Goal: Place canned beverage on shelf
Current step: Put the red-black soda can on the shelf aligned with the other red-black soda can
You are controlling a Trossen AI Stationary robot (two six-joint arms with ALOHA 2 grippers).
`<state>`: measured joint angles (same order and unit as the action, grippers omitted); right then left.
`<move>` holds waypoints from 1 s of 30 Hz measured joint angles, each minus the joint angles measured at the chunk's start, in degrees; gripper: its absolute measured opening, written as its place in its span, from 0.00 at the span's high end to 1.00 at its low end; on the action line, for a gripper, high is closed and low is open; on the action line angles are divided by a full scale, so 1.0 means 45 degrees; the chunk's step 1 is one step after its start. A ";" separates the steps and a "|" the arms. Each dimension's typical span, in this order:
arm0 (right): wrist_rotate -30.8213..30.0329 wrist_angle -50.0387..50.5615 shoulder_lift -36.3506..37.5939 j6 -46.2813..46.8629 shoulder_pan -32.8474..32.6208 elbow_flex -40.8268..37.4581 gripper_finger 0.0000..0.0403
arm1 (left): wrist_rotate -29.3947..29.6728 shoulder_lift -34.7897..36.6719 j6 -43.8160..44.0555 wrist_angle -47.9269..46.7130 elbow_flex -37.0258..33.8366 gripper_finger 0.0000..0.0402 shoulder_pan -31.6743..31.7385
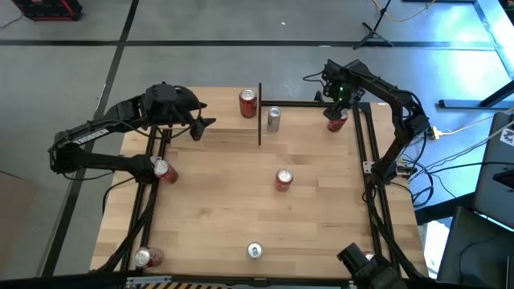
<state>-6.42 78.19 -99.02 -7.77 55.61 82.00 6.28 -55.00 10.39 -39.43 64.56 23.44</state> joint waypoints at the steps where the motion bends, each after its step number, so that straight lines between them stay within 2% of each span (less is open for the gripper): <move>1: 0.0138 -0.0056 -0.0006 -0.0004 -0.0017 -0.0183 0.18 | 0.0000 0.0000 0.0000 0.0000 0.0001 0.20 0.0000; 10: 0.0332 -0.1415 0.0004 -0.0004 -0.0018 -0.1671 0.18 | 0.0072 0.0000 -0.0087 0.0002 0.0001 0.20 0.0014; 22: 0.1282 -0.2465 0.0004 -0.0460 -0.0028 -0.1764 0.18 | 0.0053 0.0000 0.0000 0.0007 0.0000 0.20 0.0010; 25: 0.1356 -0.2693 0.0004 -0.0602 -0.0028 -0.1764 0.22 | 0.0053 0.0000 0.0005 0.0007 0.0000 0.20 0.0010; 28: 0.1356 -0.3009 0.0022 -0.0667 -0.0028 -0.1755 0.31 | 0.0053 0.0000 0.0010 0.0012 0.0000 0.20 0.0010; 30: 0.1356 -0.3079 0.0028 -0.0679 -0.0032 -0.1750 0.33 | 0.0053 -0.0020 0.0005 0.0030 0.0000 0.20 0.0010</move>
<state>-0.32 64.34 -98.89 -10.83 55.46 74.13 6.52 -55.09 10.41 -39.30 64.55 23.49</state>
